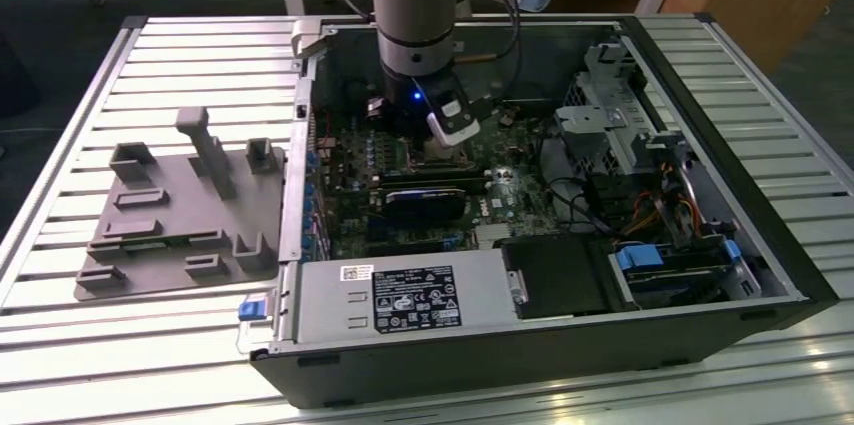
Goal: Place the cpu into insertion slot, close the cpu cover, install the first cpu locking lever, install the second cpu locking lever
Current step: 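Close the cpu cover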
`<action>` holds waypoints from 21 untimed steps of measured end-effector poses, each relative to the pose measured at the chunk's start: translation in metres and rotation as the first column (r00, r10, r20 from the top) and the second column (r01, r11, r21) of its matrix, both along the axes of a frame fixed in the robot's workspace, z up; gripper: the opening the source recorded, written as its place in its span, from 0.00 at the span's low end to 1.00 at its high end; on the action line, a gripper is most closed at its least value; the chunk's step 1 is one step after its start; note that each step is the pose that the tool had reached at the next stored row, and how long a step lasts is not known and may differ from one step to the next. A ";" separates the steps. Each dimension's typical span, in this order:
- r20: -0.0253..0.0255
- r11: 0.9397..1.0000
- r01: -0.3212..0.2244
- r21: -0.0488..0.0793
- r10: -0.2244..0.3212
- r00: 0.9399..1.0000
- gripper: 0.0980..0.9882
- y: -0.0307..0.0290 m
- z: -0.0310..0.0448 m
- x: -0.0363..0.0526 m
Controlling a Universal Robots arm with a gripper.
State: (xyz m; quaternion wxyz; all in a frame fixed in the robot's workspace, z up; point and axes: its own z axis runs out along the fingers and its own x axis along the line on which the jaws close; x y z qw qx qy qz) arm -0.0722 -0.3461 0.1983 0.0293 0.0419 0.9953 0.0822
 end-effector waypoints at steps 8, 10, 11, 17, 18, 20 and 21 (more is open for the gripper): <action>0.000 1.000 0.000 0.000 0.000 1.000 0.00 0.0000 0.0091 0.0005; 0.000 1.000 0.000 -0.001 0.000 1.000 0.00 0.0000 0.0092 0.0031; -0.001 1.000 0.000 -0.001 0.000 1.000 0.00 0.0000 0.0092 0.0049; -0.004 1.000 0.000 -0.004 0.000 1.000 0.00 0.0000 0.0092 0.0195; -0.004 1.000 0.000 -0.004 0.000 1.000 0.00 0.0000 0.0092 0.0219; -0.005 1.000 0.000 -0.005 0.000 1.000 0.00 0.0000 0.0092 0.0257; -0.005 1.000 0.000 -0.006 0.000 1.000 0.00 -0.0001 0.0093 0.0262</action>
